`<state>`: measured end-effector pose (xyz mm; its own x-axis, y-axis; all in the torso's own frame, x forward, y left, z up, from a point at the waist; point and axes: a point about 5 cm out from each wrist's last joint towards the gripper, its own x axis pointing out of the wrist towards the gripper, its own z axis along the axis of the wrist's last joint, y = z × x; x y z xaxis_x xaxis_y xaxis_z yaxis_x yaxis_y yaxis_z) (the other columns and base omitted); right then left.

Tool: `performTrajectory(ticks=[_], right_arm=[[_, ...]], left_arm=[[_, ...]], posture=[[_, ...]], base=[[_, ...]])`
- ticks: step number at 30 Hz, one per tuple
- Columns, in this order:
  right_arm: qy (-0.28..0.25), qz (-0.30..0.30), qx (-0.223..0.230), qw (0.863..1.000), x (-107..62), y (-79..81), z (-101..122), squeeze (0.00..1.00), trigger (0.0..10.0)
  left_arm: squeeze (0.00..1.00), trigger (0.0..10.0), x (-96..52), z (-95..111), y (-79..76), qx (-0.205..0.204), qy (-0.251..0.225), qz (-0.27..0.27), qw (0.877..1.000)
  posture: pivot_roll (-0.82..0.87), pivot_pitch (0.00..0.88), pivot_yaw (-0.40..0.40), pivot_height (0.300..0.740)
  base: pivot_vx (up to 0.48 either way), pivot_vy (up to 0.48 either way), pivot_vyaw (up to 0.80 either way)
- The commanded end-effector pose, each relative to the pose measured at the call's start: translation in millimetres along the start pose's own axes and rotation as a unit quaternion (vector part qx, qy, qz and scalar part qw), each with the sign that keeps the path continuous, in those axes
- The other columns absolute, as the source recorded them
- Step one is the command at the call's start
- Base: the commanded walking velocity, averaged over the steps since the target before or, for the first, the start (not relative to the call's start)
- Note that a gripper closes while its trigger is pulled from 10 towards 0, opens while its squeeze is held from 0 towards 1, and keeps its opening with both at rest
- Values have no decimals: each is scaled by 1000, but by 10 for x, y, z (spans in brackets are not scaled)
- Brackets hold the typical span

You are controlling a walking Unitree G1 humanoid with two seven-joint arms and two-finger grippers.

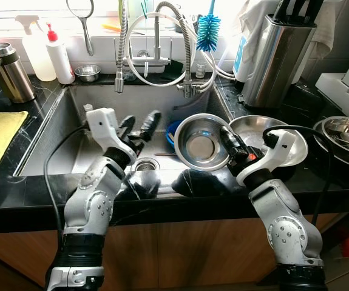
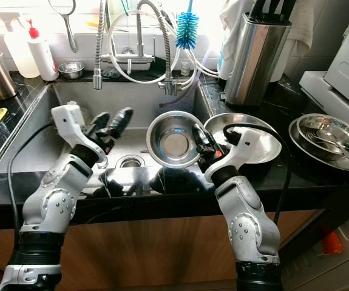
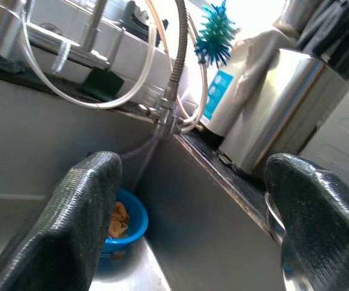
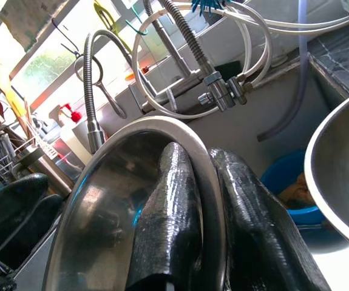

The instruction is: Kitchen organization

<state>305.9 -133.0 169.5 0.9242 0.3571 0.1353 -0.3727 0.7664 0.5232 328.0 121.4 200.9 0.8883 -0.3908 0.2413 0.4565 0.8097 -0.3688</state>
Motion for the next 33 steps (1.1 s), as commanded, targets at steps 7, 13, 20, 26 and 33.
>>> performTrajectory(ticks=[7,13,20,26,33], right_arm=[[-6,0,-6,1000,19,3,18,0,10000],[-5,1,-9,1000,29,4,23,0,10000],[-4,0,-12,1000,31,1,27,0,10000],[-4,0,-16,1000,37,-1,38,0,10000],[-7,-1,-20,1000,63,6,63,0,10000]], left_arm=[[0,10000,-35,-51,-81,26,35,-26,999],[0,10000,-40,-46,-90,28,37,-32,998],[0,10000,-24,16,-103,8,19,-33,999],[0,10000,-16,47,-120,3,14,-38,999],[0,10000,-32,25,-188,10,29,-68,997]], posture=[[-14,23,-39,740],[-14,29,-40,740],[-15,31,-40,740],[-20,34,-38,740],[-20,34,-38,740]], base=[[0,0,0],[0,0,0],[0,0,0],[0,0,0],[0,0,0]])
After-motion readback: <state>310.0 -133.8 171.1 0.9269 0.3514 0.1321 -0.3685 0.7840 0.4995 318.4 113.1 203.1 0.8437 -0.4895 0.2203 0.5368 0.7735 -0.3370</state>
